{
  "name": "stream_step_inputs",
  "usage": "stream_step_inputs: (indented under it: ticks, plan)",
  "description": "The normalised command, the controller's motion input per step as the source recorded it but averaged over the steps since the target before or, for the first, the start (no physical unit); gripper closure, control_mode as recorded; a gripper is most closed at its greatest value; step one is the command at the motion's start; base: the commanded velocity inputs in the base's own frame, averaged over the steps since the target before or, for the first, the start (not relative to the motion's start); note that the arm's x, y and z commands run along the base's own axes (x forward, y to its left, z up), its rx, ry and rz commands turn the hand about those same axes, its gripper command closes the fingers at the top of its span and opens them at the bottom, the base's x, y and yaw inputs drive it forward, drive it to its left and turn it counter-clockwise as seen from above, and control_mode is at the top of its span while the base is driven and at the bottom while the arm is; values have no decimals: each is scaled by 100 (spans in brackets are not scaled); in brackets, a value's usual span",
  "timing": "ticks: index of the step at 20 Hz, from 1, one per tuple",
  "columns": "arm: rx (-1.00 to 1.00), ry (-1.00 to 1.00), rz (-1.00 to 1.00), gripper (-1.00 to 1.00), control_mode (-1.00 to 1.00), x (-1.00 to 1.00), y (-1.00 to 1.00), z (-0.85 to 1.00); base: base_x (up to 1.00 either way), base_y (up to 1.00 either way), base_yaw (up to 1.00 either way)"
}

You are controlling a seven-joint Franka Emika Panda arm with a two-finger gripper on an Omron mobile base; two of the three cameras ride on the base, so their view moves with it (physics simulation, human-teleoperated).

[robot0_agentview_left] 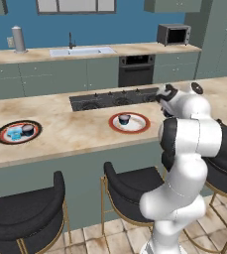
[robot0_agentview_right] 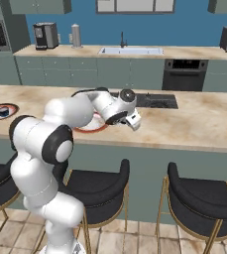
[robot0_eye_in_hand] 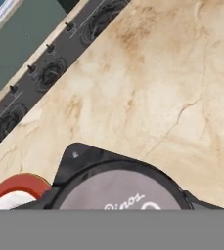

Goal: Place two yogurt containers on each plate.

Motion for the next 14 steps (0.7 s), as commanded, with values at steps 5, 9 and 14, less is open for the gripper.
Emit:
stream_step_inputs:
  ticks: [5, 9, 14]
  plan:
    - [-12, 16, 0, 100, -100, 0, 60, 35, 0, 0, 0]
    - [-5, 18, 1, 100, -100, 1, 41, 6, 0, 0, 0]
    - [0, 33, 10, 100, -100, 13, 44, -1, 0, 0, 0]
